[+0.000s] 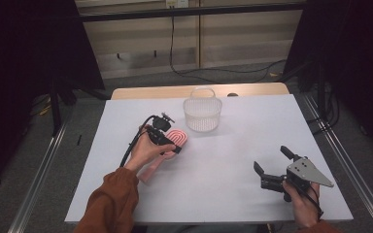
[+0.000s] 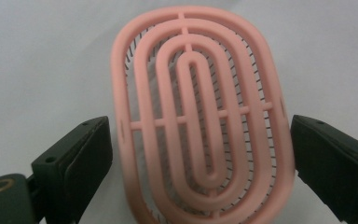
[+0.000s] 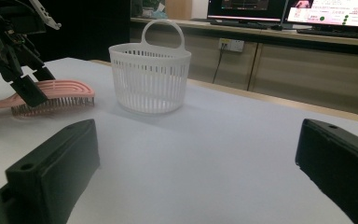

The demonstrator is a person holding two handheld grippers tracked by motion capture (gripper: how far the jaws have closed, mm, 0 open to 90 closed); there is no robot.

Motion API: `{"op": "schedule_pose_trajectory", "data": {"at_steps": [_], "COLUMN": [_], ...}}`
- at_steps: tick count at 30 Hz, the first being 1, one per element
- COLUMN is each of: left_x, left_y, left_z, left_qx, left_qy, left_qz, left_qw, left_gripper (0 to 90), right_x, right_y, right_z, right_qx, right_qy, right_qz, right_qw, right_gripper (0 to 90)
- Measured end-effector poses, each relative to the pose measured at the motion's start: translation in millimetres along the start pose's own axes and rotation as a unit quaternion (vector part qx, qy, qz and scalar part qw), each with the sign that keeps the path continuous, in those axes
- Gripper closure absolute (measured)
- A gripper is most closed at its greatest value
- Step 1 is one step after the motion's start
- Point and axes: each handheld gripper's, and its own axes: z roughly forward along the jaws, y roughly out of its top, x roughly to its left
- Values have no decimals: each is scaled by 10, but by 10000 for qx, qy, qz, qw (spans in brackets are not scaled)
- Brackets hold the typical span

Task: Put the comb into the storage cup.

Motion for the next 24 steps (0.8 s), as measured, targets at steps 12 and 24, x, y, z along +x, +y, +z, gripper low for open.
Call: {"op": "schedule_pose_trajectory", "data": {"at_steps": [12, 24], "left_x": [8, 7], "left_y": [8, 8], "left_z": [41, 49], "left_qx": [65, 102], "left_qy": [84, -13], "left_qz": [10, -86], "left_qw": [9999, 9999], "left_gripper": [88, 177], "right_x": [0, -1], "right_y": [-2, -2], "right_z": [3, 1], "right_qx": [24, 16], "right_qy": [-1, 10], "right_qz": [1, 6], "right_qw": [10000, 10000], "right_gripper": [0, 0]}}
